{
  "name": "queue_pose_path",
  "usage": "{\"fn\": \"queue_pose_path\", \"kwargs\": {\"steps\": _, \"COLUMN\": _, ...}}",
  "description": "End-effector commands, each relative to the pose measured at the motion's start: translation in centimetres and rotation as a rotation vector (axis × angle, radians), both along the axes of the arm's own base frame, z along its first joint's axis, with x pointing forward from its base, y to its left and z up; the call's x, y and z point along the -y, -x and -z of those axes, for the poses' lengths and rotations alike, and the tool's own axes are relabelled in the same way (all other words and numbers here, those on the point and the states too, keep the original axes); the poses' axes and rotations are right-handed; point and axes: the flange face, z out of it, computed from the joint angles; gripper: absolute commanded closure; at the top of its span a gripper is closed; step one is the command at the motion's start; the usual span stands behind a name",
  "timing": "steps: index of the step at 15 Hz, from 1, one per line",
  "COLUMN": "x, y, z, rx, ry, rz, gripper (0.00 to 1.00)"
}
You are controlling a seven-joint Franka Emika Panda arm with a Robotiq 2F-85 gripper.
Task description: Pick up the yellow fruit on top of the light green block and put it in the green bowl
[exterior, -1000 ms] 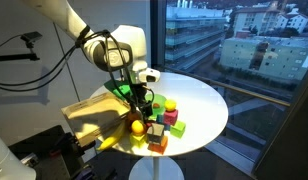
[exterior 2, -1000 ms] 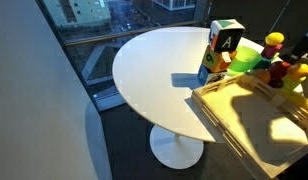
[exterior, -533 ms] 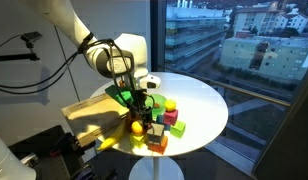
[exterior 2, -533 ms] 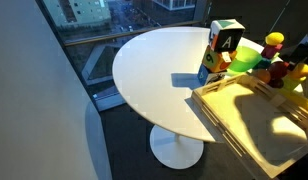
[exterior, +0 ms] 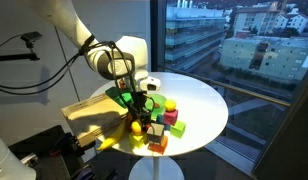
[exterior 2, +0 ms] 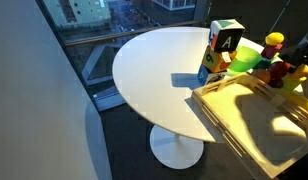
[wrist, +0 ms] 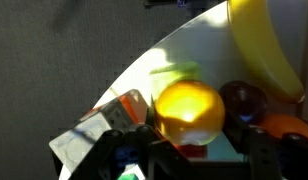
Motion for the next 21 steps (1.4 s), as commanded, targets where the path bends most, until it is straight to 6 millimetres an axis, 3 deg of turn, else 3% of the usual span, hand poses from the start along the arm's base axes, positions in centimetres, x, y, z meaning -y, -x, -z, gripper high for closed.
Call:
{"fn": "queue_pose_path", "kwargs": {"steps": 1, "x": -0.1, "y": -0.3, "z": -1.4, "rx": -0.007, "ry": 0.008, "rz": 0.011, "gripper": 0.57}}
{"fn": "queue_pose_path", "kwargs": {"steps": 8, "x": -1.4, "y": -2.2, "z": -4.5, "rx": 0.002, "ry": 0.005, "rz": 0.023, "gripper": 0.57}}
{"fn": "queue_pose_path", "kwargs": {"steps": 15, "x": -4.3, "y": -6.2, "z": -7.4, "rx": 0.013, "ry": 0.010, "rz": 0.033, "gripper": 0.57}}
{"fn": "queue_pose_path", "kwargs": {"steps": 21, "x": -6.9, "y": -9.7, "z": -8.4, "rx": 0.050, "ry": 0.026, "rz": 0.051, "gripper": 0.57}}
